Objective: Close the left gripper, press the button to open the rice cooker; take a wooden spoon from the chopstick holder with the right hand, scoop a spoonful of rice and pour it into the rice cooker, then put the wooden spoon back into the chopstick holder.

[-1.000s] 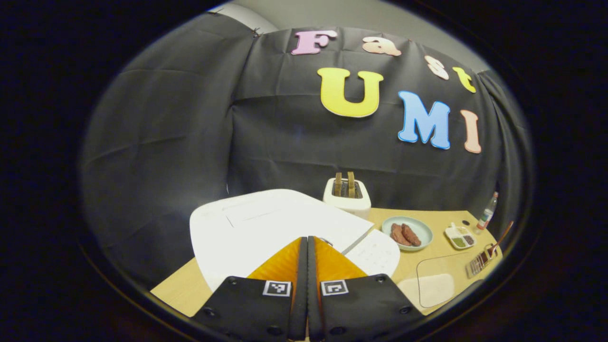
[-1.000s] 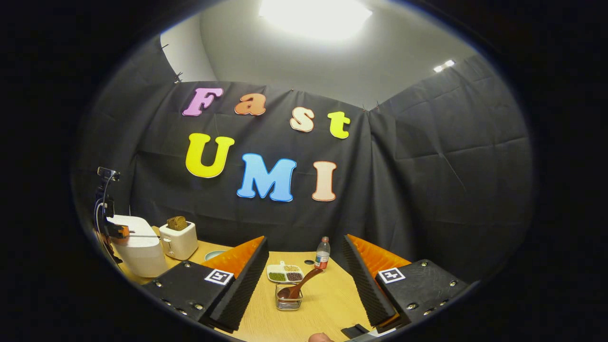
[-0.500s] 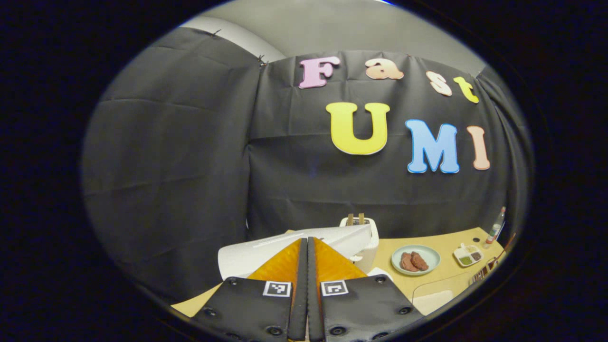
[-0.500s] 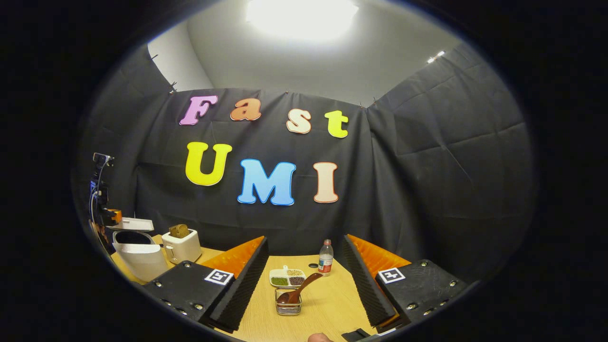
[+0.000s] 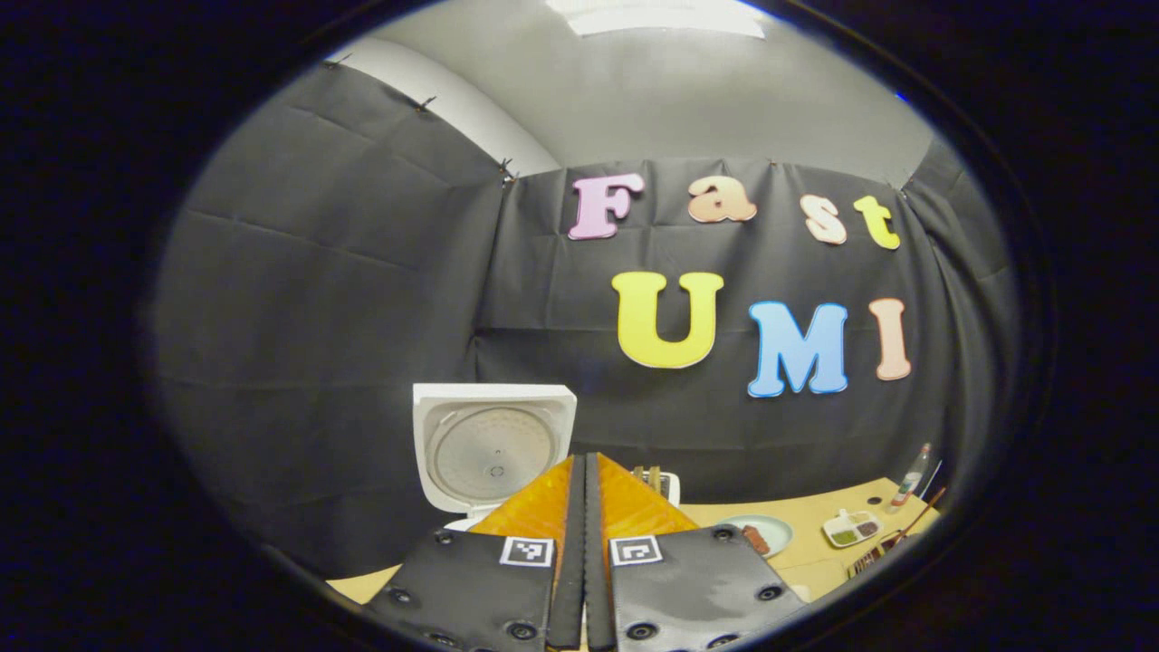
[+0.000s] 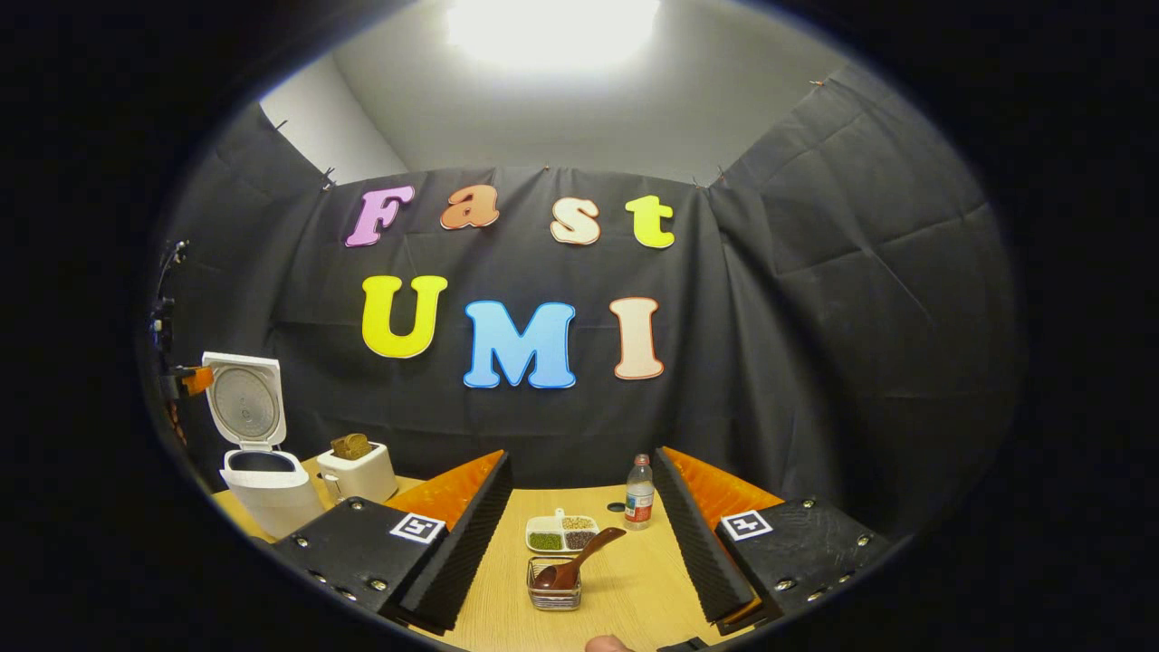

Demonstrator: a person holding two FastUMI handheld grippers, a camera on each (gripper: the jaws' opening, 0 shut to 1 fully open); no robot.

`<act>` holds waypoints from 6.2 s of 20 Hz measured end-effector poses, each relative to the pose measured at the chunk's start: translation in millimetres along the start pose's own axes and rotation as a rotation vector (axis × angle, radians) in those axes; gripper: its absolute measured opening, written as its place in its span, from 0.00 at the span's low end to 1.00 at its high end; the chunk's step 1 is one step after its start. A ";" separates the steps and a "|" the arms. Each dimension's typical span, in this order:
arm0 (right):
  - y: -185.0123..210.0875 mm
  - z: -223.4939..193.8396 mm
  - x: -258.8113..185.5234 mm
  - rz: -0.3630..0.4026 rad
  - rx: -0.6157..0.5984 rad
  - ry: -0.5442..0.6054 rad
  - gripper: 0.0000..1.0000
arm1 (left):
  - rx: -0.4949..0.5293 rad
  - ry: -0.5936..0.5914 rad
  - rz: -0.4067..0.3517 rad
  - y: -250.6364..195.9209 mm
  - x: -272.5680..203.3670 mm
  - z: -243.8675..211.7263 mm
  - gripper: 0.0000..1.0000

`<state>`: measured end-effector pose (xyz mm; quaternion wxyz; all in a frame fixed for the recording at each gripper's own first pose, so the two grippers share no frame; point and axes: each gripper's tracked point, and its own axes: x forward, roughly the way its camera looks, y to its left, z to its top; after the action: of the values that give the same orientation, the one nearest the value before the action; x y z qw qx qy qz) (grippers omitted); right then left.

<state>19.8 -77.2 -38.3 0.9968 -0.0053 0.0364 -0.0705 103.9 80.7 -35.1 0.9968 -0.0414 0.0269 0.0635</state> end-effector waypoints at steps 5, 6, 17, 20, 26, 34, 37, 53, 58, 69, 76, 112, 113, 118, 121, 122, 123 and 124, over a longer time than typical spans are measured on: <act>-11.2 -19.0 33.4 0.023 0.013 0.022 0.95 | 0.025 -0.059 -0.055 -35.7 -46.1 32.2 0.70; -14.4 -24.8 41.8 0.026 0.014 0.032 0.95 | 0.030 -0.065 -0.057 -41.0 -54.0 35.0 0.77; -31.2 -118.6 113.4 0.049 0.132 0.220 0.95 | 0.068 -0.068 -0.016 -60.2 -117.7 53.4 0.95; -28.5 -151.3 126.3 0.053 0.175 0.298 0.98 | 0.086 -0.064 0.009 -57.7 -127.3 54.6 0.95; -24.0 -208.0 139.6 0.050 0.210 0.424 0.98 | 0.116 -0.044 0.071 -37.5 -139.8 56.4 0.95; -2.6 -257.5 143.5 0.083 0.345 0.573 0.85 | 0.132 -0.008 0.132 -11.4 -158.6 46.7 0.95; 2.1 -266.5 146.6 0.093 0.374 0.614 0.49 | 0.120 0.001 0.143 -10.7 -160.5 46.5 0.91; 24.3 -166.2 123.0 0.140 0.339 0.448 0.12 | 0.070 0.016 0.020 -23.6 -121.1 23.1 0.95; 63.6 -128.0 100.7 0.162 0.356 0.390 0.12 | 0.035 0.030 -0.021 2.4 -100.1 15.1 0.95; 178.2 -139.9 90.7 0.231 0.298 0.404 0.13 | 0.056 0.036 -0.063 70.5 -82.5 9.2 0.95; 206.1 -196.2 100.5 0.185 0.113 0.437 0.13 | 0.078 0.055 -0.025 120.5 -92.9 0.0 0.92; 239.0 -198.4 75.1 0.261 0.909 0.666 0.13 | 0.039 0.072 0.005 139.5 -85.2 -11.5 0.91; 240.1 -191.5 75.8 0.266 0.928 0.659 0.13 | 0.036 0.070 0.007 140.3 -85.5 -11.6 0.91; 258.0 -150.4 85.7 0.305 0.991 0.612 0.12 | 0.029 0.075 0.008 148.8 -85.7 -16.7 0.91; 276.7 -122.3 89.2 0.344 1.013 0.588 0.12 | 0.024 0.078 0.013 159.7 -84.0 -20.2 0.91; 284.8 -114.4 91.3 0.360 1.015 0.583 0.12 | 0.021 0.079 0.015 163.9 -83.8 -21.9 0.91; 292.8 -107.9 93.9 0.372 1.015 0.576 0.12 | 0.016 0.082 0.019 169.4 -83.8 -23.6 0.91; 301.8 -100.8 95.7 0.388 1.011 0.570 0.12 | 0.011 0.084 0.023 175.0 -84.7 -25.2 0.91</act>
<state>149.2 207.6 -150.5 0.8217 0.4941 0.2640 0.1049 -3.7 241.0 -69.0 0.9942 -0.0382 0.0694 0.0732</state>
